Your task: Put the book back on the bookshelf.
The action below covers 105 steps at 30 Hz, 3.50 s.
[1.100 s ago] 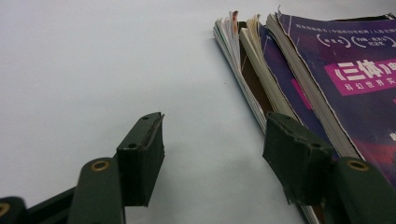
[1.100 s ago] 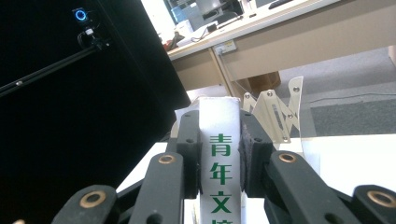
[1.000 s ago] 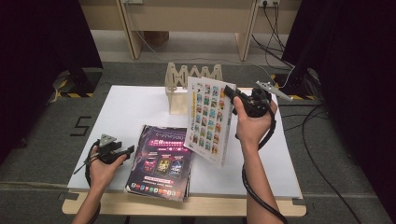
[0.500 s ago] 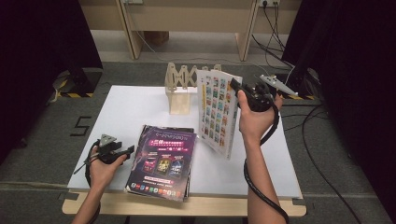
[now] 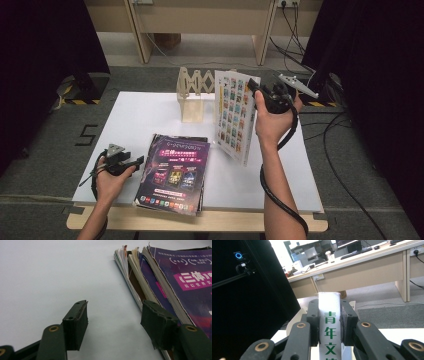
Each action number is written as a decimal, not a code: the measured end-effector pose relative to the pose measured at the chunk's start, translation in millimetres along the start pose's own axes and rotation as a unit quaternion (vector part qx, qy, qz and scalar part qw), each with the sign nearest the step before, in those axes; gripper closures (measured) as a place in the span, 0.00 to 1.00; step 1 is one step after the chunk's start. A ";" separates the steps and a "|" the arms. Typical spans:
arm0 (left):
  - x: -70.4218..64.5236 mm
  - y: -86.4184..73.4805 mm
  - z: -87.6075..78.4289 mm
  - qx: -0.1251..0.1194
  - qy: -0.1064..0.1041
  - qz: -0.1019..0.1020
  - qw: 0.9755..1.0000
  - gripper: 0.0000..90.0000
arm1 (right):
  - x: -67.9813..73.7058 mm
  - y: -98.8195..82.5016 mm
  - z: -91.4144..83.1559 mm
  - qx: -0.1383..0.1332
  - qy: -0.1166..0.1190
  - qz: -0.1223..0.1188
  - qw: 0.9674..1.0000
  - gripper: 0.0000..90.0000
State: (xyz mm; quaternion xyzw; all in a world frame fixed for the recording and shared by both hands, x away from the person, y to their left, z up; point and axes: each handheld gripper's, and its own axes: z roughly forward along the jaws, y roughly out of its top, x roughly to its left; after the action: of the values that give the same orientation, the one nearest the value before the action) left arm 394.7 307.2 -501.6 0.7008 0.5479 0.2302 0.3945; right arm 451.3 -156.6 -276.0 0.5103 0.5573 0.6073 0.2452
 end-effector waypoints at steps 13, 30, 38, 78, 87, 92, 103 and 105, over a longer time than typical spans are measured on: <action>0.0 -0.1 -0.1 -0.001 0.000 0.000 1.000 0.41 | 4.8 3.9 14.4 -0.006 -0.002 0.000 1.000 0.83; 0.0 -0.4 -0.6 -0.003 0.001 0.001 1.000 0.41 | 9.0 11.4 32.7 -0.013 -0.004 -0.005 1.000 0.83; -0.1 -0.6 -0.5 -0.006 -0.002 0.000 1.000 0.41 | 6.4 15.7 43.3 -0.015 -0.008 0.004 1.000 0.83; -0.3 -0.5 -0.9 -0.003 -0.003 0.003 1.000 0.41 | 1.8 16.4 70.0 -0.031 -0.047 0.012 0.998 0.83; -0.1 -0.6 -0.9 -0.005 -0.004 0.003 1.000 0.41 | 4.8 18.4 75.1 -0.036 -0.054 0.013 0.998 0.83; -0.5 -0.3 -0.4 -0.001 -0.003 0.004 1.000 0.41 | 5.7 17.9 75.8 -0.043 -0.069 0.014 0.997 0.83; 0.0 -0.5 -0.6 -0.004 -0.004 0.002 1.000 0.41 | 6.9 17.9 79.9 -0.042 -0.072 0.003 0.996 0.83; 0.0 -0.5 -0.6 -0.003 -0.004 0.002 1.000 0.41 | 7.1 17.9 78.8 -0.045 -0.074 0.004 0.996 0.83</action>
State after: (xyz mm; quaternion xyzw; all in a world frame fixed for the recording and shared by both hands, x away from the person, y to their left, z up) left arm 394.0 307.4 -501.6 0.7015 0.5442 0.2298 0.3987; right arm 523.9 -121.5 -268.1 0.5445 0.5077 0.5934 0.3061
